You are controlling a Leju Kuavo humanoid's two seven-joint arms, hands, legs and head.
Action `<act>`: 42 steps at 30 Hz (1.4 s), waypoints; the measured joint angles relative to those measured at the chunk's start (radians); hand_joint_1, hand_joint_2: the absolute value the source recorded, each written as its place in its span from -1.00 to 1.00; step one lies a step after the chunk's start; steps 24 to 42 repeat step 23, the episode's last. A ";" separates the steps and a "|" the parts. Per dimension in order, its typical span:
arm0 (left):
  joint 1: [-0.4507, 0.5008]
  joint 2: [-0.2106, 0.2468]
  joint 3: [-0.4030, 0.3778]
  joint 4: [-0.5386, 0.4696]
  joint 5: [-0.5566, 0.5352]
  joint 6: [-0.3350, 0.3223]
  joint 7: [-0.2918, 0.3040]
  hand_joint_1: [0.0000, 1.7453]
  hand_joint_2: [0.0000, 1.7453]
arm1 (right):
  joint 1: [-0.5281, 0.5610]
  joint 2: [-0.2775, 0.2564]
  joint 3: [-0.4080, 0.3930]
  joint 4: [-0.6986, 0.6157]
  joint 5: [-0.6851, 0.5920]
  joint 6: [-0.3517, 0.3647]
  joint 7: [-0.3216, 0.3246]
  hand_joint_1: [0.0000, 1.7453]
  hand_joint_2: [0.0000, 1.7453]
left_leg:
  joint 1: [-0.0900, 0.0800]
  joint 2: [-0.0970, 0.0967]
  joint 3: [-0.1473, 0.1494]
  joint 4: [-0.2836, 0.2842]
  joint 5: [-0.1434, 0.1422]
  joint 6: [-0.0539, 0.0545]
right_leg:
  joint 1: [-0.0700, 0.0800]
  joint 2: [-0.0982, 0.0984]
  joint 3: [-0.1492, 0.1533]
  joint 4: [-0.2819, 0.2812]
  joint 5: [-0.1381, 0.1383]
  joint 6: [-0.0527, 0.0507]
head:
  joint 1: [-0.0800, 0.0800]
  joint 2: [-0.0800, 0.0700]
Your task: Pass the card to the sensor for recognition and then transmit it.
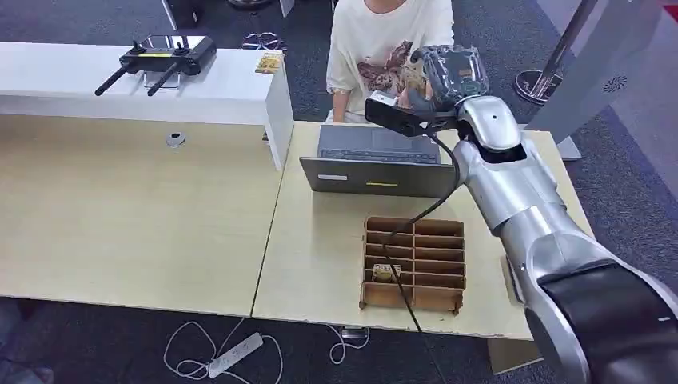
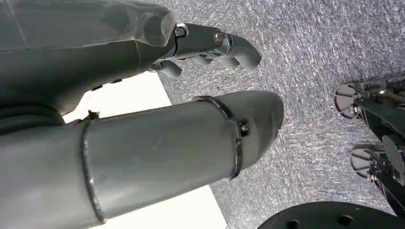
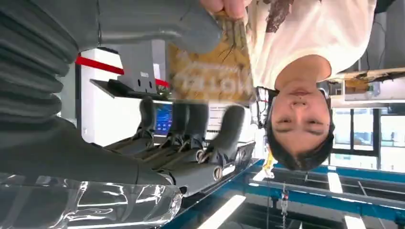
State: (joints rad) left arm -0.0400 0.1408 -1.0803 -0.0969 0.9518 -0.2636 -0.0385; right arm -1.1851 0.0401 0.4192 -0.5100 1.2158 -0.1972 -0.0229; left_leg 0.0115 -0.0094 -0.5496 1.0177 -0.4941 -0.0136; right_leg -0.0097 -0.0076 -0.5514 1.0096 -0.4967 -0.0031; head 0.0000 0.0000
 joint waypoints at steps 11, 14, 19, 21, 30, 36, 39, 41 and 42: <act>-0.001 -0.005 -0.006 0.000 0.010 0.017 -0.001 -1.00 -1.00 | 0.005 0.001 -0.086 -0.014 -0.091 -0.091 -0.071 -1.00 1.00 | 0.000 0.000 0.000 0.000 0.000 0.000 | 0.000 0.000 0.000 0.000 0.000 0.000 | 0.000 0.000; -0.001 -0.008 -0.008 0.000 0.014 0.024 -0.002 -1.00 -1.00 | 0.022 0.001 -0.135 -0.056 -0.157 -0.132 -0.121 -1.00 1.00 | 0.000 0.000 0.000 0.000 0.000 0.000 | 0.000 0.000 0.000 0.000 0.000 0.000 | 0.000 0.000; -0.001 -0.014 -0.011 0.000 0.031 0.034 -0.005 -1.00 -1.00 | 0.091 -0.002 -0.211 -0.179 -0.323 -0.143 -0.212 -1.00 1.00 | 0.000 0.000 0.000 0.000 0.000 0.000 | 0.000 0.000 0.000 0.000 0.000 0.000 | 0.000 0.000; -0.001 -0.017 -0.014 0.000 0.040 0.035 -0.005 -1.00 -1.00 | 0.137 -0.005 -0.243 -0.254 -0.416 -0.106 -0.236 -1.00 1.00 | 0.000 0.000 0.000 0.000 0.000 0.000 | 0.000 0.000 0.000 0.000 0.000 0.000 | 0.000 0.000; 0.000 -0.020 -0.014 0.000 0.052 0.037 -0.008 -1.00 -1.00 | 0.188 -0.009 -0.270 -0.331 -0.523 -0.051 -0.252 -1.00 1.00 | 0.000 0.000 0.000 0.000 0.000 0.000 | 0.000 0.000 0.000 0.000 0.000 0.000 | 0.000 0.000; 0.000 -0.020 -0.014 0.000 0.052 0.037 -0.008 -1.00 -1.00 | 0.188 -0.009 -0.270 -0.331 -0.523 -0.051 -0.252 -1.00 1.00 | 0.000 0.000 0.000 0.000 0.000 0.000 | 0.000 0.000 0.000 0.000 0.000 0.000 | 0.000 0.000; 0.000 -0.020 -0.014 0.000 0.052 0.037 -0.008 -1.00 -1.00 | 0.188 -0.009 -0.270 -0.331 -0.523 -0.051 -0.252 -1.00 1.00 | 0.000 0.000 0.000 0.000 0.000 0.000 | 0.000 0.000 0.000 0.000 0.000 0.000 | 0.000 0.000; 0.000 -0.020 -0.014 0.000 0.052 0.037 -0.008 -1.00 -1.00 | 0.188 -0.009 -0.270 -0.331 -0.523 -0.051 -0.252 -1.00 1.00 | 0.000 0.000 0.000 0.000 0.000 0.000 | 0.000 0.000 0.000 0.000 0.000 0.000 | 0.000 0.000; 0.000 -0.020 -0.014 0.000 0.052 0.037 -0.008 -1.00 -1.00 | 0.188 -0.009 -0.270 -0.331 -0.523 -0.051 -0.252 -1.00 1.00 | 0.000 0.000 0.000 0.000 0.000 0.000 | 0.000 0.000 0.000 0.000 0.000 0.000 | 0.000 0.000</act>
